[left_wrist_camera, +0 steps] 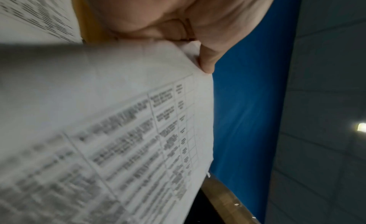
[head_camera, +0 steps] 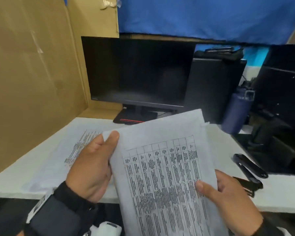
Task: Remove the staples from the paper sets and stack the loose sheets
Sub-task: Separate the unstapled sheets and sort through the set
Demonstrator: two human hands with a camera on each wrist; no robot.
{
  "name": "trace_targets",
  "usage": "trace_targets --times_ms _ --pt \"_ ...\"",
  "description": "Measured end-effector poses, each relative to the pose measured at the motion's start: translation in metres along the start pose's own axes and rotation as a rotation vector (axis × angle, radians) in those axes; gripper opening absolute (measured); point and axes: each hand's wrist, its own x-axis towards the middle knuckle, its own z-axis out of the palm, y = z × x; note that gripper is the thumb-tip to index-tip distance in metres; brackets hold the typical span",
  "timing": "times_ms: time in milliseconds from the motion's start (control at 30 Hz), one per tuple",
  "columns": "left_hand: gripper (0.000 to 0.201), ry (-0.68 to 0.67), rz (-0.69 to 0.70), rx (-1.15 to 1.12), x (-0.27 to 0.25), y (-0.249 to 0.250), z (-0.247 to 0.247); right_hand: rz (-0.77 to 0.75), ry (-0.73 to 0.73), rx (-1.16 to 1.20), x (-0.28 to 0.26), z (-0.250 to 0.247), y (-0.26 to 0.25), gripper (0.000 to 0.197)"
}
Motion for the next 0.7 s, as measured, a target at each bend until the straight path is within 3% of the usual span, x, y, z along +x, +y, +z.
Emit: trace_targets --times_ms 67,167,200,267,333,467,533,633,700 --pt "0.057 -0.047 -0.066 0.073 0.007 -0.015 0.0 0.033 0.07 0.043 0.009 -0.007 0.005 0.022" --pt "0.049 -0.163 -0.231 0.146 0.01 -0.034 0.009 0.057 0.146 0.218 0.02 -0.019 0.004 0.074" --pt "0.042 -0.197 -0.254 0.179 0.011 -0.038 0.015 0.049 0.17 0.233 0.023 -0.022 -0.001 0.073" --pt "0.024 -0.182 -0.206 0.265 0.016 -0.043 0.026 0.001 0.178 0.19 0.027 -0.028 -0.016 0.041" --pt "0.023 -0.095 -0.099 0.299 0.021 -0.037 0.038 -0.041 0.214 0.125 0.029 -0.034 -0.028 0.017" --pt "0.028 0.002 0.138 0.244 0.023 -0.021 0.056 -0.192 0.299 0.096 0.024 -0.032 -0.049 0.019" --pt "0.025 0.013 0.171 0.254 0.021 -0.024 0.057 -0.199 0.3 0.1 0.023 -0.027 -0.047 0.022" --pt "0.024 0.004 0.065 0.249 0.019 -0.043 0.051 -0.159 0.258 0.074 0.029 -0.018 -0.036 0.032" --pt "0.035 -0.017 -0.027 0.212 0.017 -0.056 0.045 -0.126 0.264 0.021 0.034 -0.013 -0.029 0.035"
